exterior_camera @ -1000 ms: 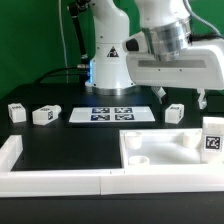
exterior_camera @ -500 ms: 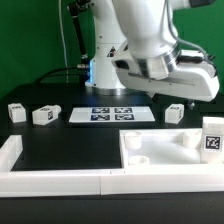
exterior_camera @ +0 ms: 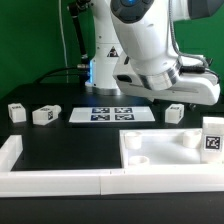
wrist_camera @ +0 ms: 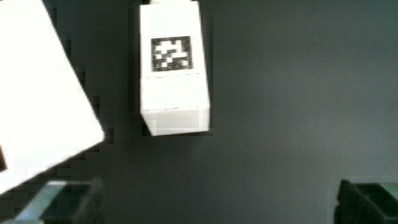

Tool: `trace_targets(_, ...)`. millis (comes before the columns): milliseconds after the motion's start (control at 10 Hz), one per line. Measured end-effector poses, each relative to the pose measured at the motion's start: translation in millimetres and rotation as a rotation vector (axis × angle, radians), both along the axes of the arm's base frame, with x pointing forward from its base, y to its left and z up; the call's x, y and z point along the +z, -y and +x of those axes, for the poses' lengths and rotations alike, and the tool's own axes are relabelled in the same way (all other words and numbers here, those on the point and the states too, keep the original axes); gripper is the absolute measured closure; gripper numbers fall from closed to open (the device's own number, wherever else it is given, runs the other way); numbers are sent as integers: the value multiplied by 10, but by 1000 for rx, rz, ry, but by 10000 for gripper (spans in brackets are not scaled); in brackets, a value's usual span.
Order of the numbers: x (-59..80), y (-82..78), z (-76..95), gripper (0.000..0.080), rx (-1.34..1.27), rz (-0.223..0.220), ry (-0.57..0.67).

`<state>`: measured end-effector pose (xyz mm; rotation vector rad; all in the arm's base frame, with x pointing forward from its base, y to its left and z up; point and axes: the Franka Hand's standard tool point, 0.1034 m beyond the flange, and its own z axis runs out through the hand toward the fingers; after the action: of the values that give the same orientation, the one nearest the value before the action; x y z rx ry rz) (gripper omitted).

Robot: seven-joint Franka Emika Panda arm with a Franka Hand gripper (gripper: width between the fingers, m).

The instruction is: Assemble square table

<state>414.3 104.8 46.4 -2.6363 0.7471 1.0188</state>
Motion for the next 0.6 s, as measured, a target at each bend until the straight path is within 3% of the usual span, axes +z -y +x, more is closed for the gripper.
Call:
trace_targets(300, -47, -33, -23, 150, -3, 12, 15)
trace_targets(400, -181, -123, -210, 150, -21, 38, 25)
trace_targets(600, -243, -150, -396, 150, -15, 38, -4)
